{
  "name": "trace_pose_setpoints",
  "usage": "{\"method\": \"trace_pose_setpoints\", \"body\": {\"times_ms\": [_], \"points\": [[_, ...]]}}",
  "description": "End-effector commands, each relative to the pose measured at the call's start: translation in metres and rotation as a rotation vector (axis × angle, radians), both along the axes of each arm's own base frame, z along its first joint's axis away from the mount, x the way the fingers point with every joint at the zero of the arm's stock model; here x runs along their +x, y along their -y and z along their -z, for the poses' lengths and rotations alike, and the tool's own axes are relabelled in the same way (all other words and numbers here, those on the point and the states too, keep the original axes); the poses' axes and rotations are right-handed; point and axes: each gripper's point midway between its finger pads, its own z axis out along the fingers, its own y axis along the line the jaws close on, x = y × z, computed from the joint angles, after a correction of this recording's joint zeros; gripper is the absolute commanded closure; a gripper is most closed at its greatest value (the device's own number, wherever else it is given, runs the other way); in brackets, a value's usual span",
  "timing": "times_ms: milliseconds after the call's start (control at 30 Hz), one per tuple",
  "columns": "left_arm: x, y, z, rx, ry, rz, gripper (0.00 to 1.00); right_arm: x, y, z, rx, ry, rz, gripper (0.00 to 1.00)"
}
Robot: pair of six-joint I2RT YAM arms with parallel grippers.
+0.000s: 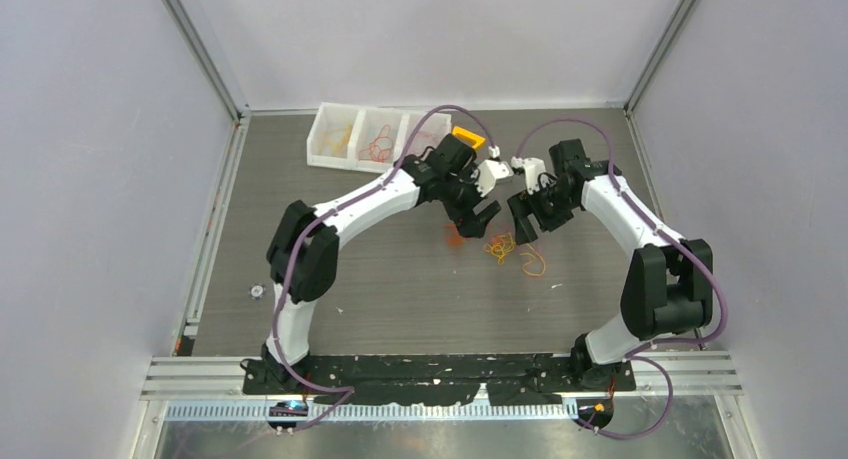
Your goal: Untangle the cables
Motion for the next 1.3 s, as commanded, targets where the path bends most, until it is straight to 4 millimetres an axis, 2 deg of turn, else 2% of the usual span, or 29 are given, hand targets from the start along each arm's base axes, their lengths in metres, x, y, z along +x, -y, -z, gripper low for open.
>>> {"method": "trace_pose_setpoints", "body": {"times_ms": [0, 133, 267, 367, 467, 533, 633, 700, 800, 1000, 1067, 1100, 1133, 1167, 1200, 1233, 1267], "points": [[0.033, 0.01, 0.004, 0.039, 0.083, -0.034, 0.15, 0.009, 0.011, 0.015, -0.045, -0.002, 0.019, 0.19], [0.046, -0.004, 0.036, 0.195, 0.041, -0.108, 0.19, 0.009, 0.012, 0.036, -0.05, -0.078, 0.063, 0.23], [0.027, -0.029, 0.067, 0.305, -0.038, -0.14, 0.25, 0.009, 0.016, 0.054, -0.073, -0.114, 0.088, 0.28], [0.015, -0.054, 0.088, 0.39, -0.055, -0.177, 0.41, 0.006, 0.02, 0.066, -0.093, -0.135, 0.098, 0.33], [0.002, -0.078, 0.097, 0.475, -0.086, -0.172, 0.56, 0.0, 0.027, 0.075, -0.128, -0.153, 0.104, 0.4], [-0.002, -0.096, 0.096, 0.476, -0.093, -0.189, 0.7, -0.001, 0.034, 0.079, -0.152, -0.158, 0.111, 0.52], [-0.006, -0.12, 0.083, 0.413, -0.103, -0.226, 0.99, -0.003, 0.044, 0.081, -0.185, -0.161, 0.123, 0.89], [-0.011, -0.132, 0.07, 0.336, -0.114, -0.235, 1.0, -0.003, 0.051, 0.081, -0.193, -0.158, 0.132, 0.94], [-0.019, -0.148, 0.055, 0.282, -0.044, -0.199, 1.0, -0.005, 0.054, 0.076, -0.183, -0.148, 0.121, 0.94], [-0.034, -0.159, 0.033, 0.195, 0.036, -0.129, 1.0, -0.004, 0.039, 0.035, -0.093, -0.049, 0.037, 0.88], [-0.038, -0.165, 0.025, 0.169, 0.031, -0.121, 1.0, -0.003, 0.04, 0.019, -0.101, -0.01, 0.002, 0.71], [-0.04, -0.168, 0.022, 0.163, 0.033, -0.113, 1.0, -0.002, 0.041, 0.01, -0.104, -0.001, -0.01, 0.49], [-0.042, -0.169, 0.02, 0.158, 0.046, -0.1, 1.0, -0.001, 0.04, 0.001, -0.103, 0.028, -0.038, 0.4], [-0.043, -0.17, 0.019, 0.154, 0.062, -0.087, 1.0, 0.001, 0.035, -0.012, -0.075, 0.053, -0.057, 0.27], [-0.043, -0.168, 0.017, 0.139, 0.073, -0.075, 1.0, 0.002, 0.032, -0.024, -0.058, 0.101, -0.087, 0.22], [-0.042, -0.165, 0.015, 0.121, 0.079, -0.068, 1.0, 0.003, 0.019, -0.037, 0.008, 0.139, -0.122, 0.15], [-0.041, -0.161, 0.014, 0.104, 0.077, -0.065, 1.0, 0.002, 0.013, -0.05, 0.042, 0.193, -0.16, 0.12]]}}
